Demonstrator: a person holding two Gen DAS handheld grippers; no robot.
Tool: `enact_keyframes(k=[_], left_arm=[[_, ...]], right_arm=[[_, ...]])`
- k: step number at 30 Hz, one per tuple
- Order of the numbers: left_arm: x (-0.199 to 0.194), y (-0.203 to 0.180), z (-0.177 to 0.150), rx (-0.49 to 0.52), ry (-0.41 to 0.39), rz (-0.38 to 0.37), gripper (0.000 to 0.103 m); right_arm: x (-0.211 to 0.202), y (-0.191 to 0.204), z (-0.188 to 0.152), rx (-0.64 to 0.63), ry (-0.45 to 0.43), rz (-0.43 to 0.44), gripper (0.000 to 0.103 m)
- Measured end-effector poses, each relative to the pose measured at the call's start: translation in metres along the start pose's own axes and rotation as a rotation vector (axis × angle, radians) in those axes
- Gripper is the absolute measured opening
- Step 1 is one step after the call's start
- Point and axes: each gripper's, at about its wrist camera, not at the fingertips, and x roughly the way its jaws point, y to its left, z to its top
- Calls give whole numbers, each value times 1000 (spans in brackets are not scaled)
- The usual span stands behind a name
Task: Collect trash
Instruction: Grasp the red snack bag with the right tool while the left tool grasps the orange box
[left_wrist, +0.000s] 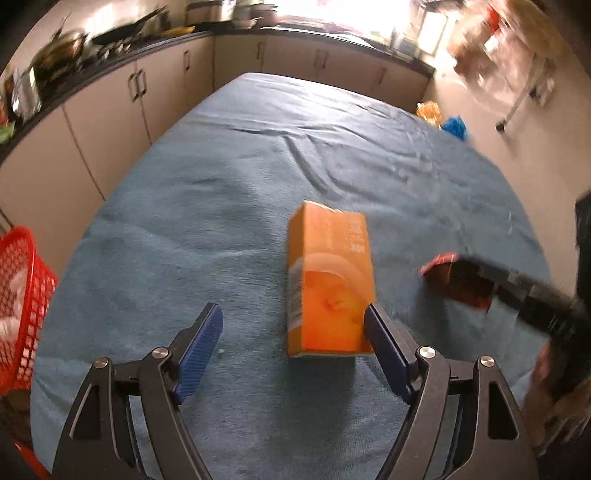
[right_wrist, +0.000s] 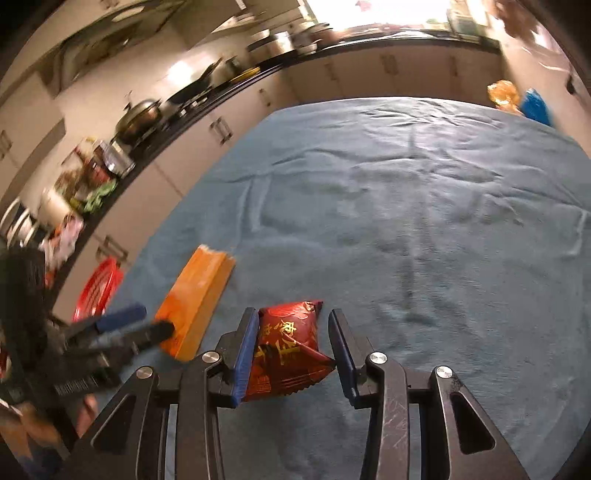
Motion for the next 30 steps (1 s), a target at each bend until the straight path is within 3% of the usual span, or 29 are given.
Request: enact_keyframes(k=[4,11,12,16,18,20,30], left_arm=[[4,-19,-1,71,-42,36,84],[16,-24,1,100,-62,42,82],[17,-24,1,100,-64,39,79],[20,-23,0,97,-79,38,45],[19,-21,1,88,-84,29,39],[19,-17,2,72,-95,15,23],[-1,-5,3,20,-241,8,23]], right_arm=[[-4,-1,6,24,-20,7,43],[-4,6,2,15,-27,4,43],[-5,6,1,18,-29,3,43],[-2,7,2,18,-30,-2,43],[-2,9,2,13,-32,-8,43],[-1,10,2,9,-36,-15,43],[-1,24,-2,-24,-86,-53,43]])
